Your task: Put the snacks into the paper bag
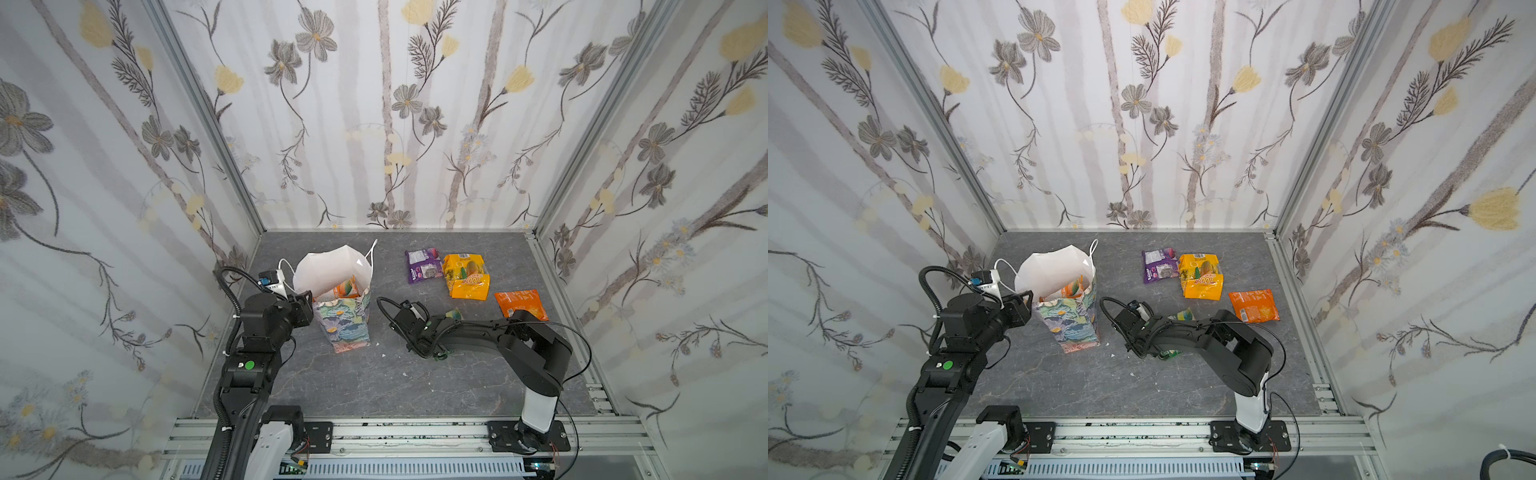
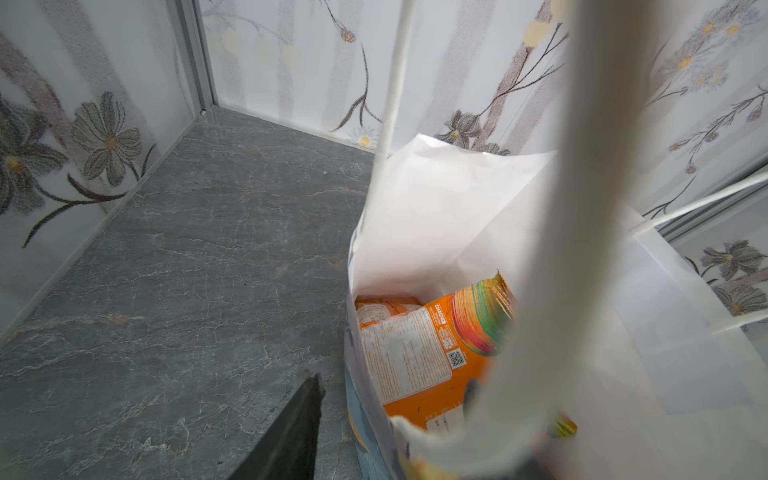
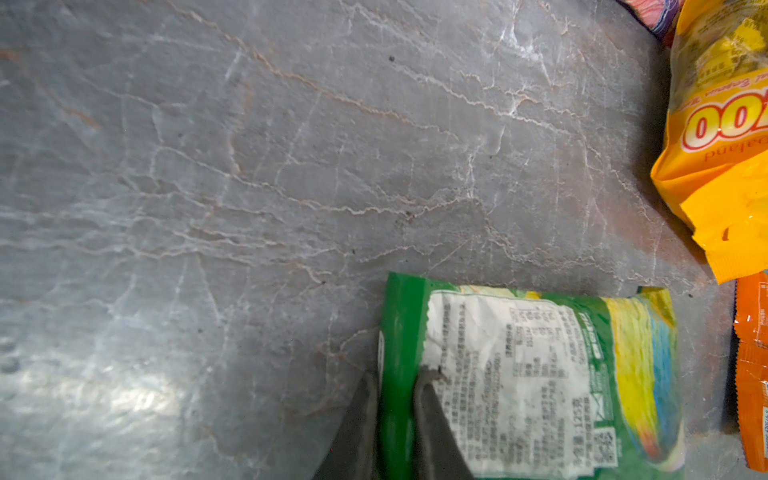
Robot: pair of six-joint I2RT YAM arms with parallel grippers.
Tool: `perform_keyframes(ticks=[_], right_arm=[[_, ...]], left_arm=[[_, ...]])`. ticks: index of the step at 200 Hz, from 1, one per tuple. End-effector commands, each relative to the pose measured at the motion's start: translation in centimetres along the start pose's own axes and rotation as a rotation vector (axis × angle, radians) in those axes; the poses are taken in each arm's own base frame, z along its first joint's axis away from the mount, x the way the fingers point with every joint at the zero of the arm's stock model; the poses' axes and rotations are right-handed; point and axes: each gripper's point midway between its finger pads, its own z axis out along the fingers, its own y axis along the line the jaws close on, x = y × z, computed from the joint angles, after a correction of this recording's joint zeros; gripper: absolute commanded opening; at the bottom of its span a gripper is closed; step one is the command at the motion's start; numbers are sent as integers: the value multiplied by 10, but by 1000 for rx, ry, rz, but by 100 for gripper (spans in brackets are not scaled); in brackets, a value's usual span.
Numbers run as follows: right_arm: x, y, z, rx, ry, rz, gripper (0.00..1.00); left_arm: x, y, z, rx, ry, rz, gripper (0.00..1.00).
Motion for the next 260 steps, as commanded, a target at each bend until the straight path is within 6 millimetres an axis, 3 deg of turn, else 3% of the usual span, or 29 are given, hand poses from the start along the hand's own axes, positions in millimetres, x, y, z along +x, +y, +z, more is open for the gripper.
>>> perform_keyframes(ticks=[1,29,87,103,109,195,233,260], right_arm=[[6,-4,-2,-21,34,24,14],[-4,-6,-11,-124,2,99,0],[-28,-14,-42,-335,-95,232,0],[-39,-18,-62,-390,-151,264,0],[-42,-31,-61,-384,-157,305,0],[-86,-70,-137,-525,-394,462,0],[-103,-75,-158,-557,-450,463,0],[-123,-72,-187,-640,-515,423,0]], left_arm=[[-1,0,0,-3,-7,13,54],[-1,1,0,-3,-7,13,54],[-2,0,0,-1,-9,13,54],[-2,0,-1,0,-9,13,54],[-2,0,-1,0,-11,13,54],[-2,-1,-1,2,-14,14,54],[-3,-1,-2,4,-15,14,54],[-3,-1,-2,3,-16,14,54]])
